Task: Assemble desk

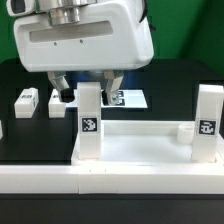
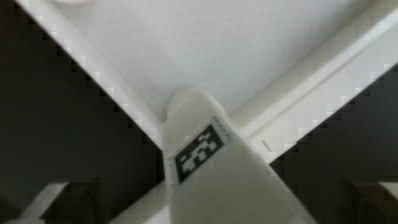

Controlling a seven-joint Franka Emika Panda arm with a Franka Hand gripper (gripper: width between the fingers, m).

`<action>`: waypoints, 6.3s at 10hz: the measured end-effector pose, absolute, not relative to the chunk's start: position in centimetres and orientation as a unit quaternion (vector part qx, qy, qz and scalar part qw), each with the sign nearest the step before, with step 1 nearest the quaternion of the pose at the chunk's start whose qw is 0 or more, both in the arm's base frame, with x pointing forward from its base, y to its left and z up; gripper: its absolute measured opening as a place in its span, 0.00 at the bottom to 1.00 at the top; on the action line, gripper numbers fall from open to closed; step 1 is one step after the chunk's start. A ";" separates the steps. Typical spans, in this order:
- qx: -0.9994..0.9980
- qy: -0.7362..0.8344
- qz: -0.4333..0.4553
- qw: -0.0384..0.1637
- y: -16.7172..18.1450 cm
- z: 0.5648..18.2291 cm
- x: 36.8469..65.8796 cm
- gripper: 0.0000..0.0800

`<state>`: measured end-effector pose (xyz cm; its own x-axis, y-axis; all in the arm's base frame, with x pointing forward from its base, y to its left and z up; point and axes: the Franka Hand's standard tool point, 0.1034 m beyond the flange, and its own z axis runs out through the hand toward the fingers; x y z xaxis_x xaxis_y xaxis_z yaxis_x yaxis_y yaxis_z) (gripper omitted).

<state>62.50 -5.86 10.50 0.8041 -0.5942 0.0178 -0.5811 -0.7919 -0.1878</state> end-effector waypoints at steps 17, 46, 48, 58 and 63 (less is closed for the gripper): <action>-0.752 0.656 -0.001 0.061 -5.1 10.6 63.7 0.36; -0.734 0.677 0.008 0.055 -5.7 10.9 63.9 0.36; -0.694 0.717 0.012 0.057 -5.5 10.8 63.9 0.36; -0.581 0.811 0.012 0.062 -5.3 10.9 63.9 0.68; -0.603 0.792 0.004 0.097 -2.5 16.3 64.3 0.81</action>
Offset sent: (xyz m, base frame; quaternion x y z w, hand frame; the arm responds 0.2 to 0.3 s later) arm 0.0120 0.0167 -0.0003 -0.0193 -0.0494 -0.4651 0.8836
